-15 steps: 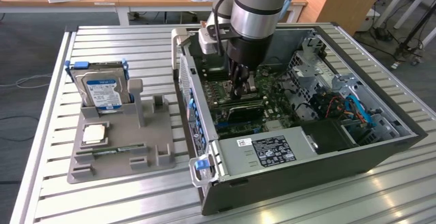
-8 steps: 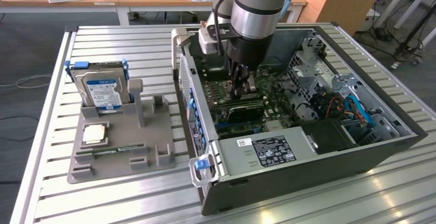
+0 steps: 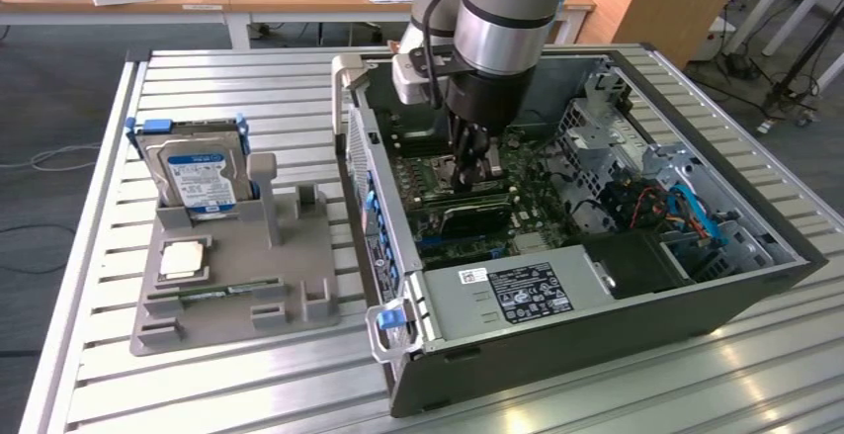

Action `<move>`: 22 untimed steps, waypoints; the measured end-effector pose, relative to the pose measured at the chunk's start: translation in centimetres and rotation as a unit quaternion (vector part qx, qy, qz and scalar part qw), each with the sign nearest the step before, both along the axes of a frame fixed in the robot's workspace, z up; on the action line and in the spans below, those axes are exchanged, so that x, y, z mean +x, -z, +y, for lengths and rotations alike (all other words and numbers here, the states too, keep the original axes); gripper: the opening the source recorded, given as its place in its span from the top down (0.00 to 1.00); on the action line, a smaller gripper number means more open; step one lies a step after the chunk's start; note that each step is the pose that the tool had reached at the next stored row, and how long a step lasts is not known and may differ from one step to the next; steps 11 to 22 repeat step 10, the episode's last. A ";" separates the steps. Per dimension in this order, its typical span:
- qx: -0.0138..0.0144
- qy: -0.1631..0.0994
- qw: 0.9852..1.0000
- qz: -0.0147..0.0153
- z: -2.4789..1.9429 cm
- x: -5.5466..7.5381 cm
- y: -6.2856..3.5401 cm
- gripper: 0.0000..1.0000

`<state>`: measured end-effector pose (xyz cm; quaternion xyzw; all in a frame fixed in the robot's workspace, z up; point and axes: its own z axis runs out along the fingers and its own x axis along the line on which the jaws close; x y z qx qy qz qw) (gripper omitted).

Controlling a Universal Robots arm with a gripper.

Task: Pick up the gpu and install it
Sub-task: 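Press down on the gpu until it lock into place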

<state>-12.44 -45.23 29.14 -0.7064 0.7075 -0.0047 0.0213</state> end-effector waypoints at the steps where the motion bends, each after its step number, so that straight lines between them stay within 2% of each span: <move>1: 0.000 0.000 1.000 0.000 0.00 0.2 0.00 0.89; 22: 0.000 0.000 1.000 0.000 0.00 0.4 0.00 0.89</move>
